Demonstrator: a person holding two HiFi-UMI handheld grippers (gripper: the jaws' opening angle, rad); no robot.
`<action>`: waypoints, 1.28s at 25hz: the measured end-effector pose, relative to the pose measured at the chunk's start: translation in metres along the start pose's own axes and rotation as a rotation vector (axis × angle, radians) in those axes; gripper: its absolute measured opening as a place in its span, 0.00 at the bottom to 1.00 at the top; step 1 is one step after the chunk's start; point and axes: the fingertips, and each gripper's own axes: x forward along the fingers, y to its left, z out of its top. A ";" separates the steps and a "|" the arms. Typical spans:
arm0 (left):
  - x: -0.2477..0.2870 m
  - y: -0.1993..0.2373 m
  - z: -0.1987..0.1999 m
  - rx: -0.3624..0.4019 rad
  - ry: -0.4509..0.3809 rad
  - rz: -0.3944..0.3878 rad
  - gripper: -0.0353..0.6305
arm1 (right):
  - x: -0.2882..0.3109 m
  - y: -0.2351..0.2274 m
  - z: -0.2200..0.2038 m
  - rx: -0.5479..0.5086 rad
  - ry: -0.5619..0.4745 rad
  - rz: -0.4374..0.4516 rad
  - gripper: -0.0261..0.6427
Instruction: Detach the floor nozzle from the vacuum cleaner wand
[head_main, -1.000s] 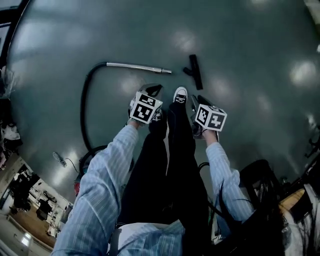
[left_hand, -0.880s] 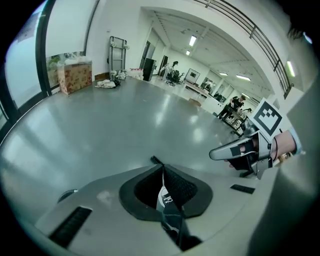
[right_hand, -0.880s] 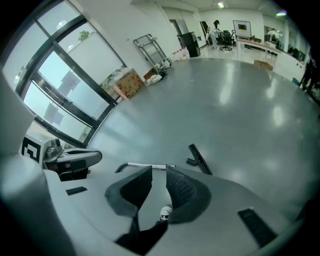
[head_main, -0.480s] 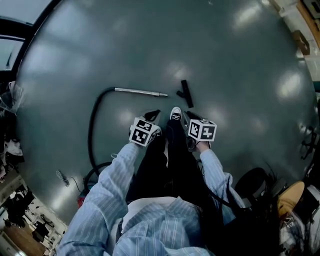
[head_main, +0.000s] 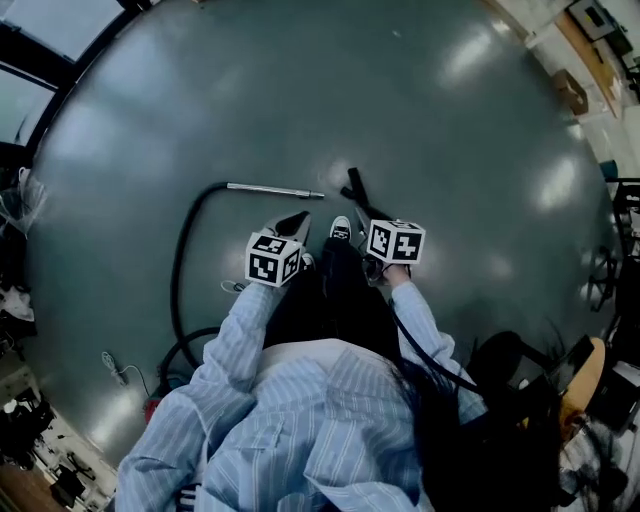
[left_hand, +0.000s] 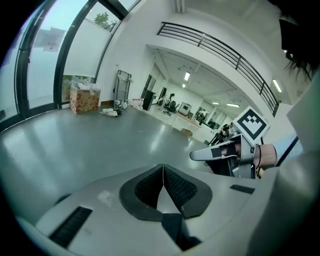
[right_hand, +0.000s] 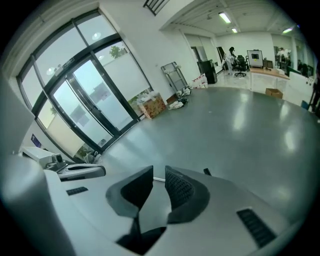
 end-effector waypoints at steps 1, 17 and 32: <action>-0.008 -0.006 0.001 0.010 -0.016 -0.007 0.07 | -0.008 0.007 -0.001 -0.012 -0.013 -0.007 0.16; -0.065 -0.067 -0.039 0.046 -0.071 -0.054 0.07 | -0.090 0.060 -0.082 -0.131 -0.024 -0.006 0.15; -0.087 -0.221 -0.114 -0.037 -0.186 0.097 0.07 | -0.210 0.001 -0.183 -0.244 0.015 0.103 0.16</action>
